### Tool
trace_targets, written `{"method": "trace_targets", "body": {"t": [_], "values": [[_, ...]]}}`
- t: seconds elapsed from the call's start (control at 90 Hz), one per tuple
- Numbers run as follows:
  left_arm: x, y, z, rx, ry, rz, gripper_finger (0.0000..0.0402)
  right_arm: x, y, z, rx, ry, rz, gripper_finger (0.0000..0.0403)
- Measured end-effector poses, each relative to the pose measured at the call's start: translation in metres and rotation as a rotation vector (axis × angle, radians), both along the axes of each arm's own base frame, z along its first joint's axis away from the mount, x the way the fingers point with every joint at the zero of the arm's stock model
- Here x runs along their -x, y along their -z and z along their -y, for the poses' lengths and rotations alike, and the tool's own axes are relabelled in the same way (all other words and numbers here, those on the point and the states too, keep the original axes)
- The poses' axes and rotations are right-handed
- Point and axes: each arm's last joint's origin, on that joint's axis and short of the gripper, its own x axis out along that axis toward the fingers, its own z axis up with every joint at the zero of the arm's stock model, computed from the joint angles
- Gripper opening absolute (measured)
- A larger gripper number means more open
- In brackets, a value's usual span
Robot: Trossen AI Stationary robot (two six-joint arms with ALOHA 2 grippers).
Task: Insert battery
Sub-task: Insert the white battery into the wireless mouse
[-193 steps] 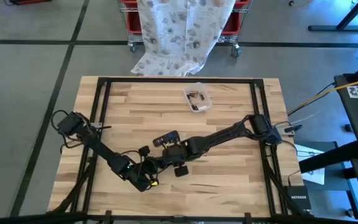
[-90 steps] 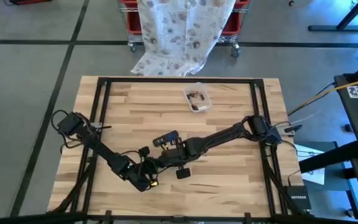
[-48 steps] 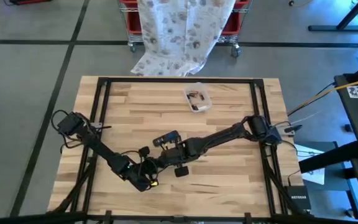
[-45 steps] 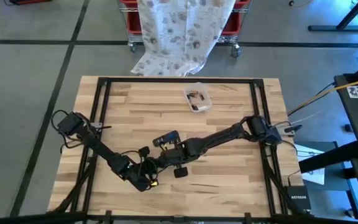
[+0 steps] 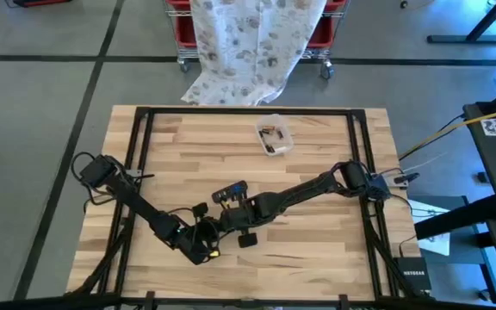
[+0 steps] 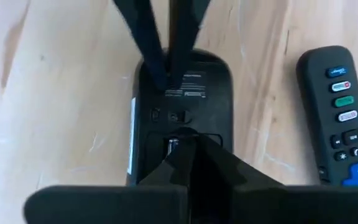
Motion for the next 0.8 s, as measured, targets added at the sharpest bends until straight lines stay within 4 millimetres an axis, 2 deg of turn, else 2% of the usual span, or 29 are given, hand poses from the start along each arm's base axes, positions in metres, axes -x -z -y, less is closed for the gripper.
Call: {"method": "trace_targets", "body": {"t": [0.189,0.389,0.556,0.8], "values": [[0.000,0.000,0.000,-0.001,0.003,-0.002,0.0001,0.004,-0.018,0.001,0.025,0.013,0.039,0.0007],[0.001,0.000,0.002,0.005,0.016,-0.010,0.0001,0.021,-0.050,0.001,0.056,0.047,0.037,0.0007],[0.001,0.000,0.002,0.007,0.018,-0.011,0.0001,0.028,-0.043,-0.002,-0.004,0.036,-0.068,0.0007],[0.001,0.000,0.003,0.016,0.020,-0.012,0.0001,0.027,-0.034,-0.002,-0.014,0.037,-0.073,0.0007]]}}
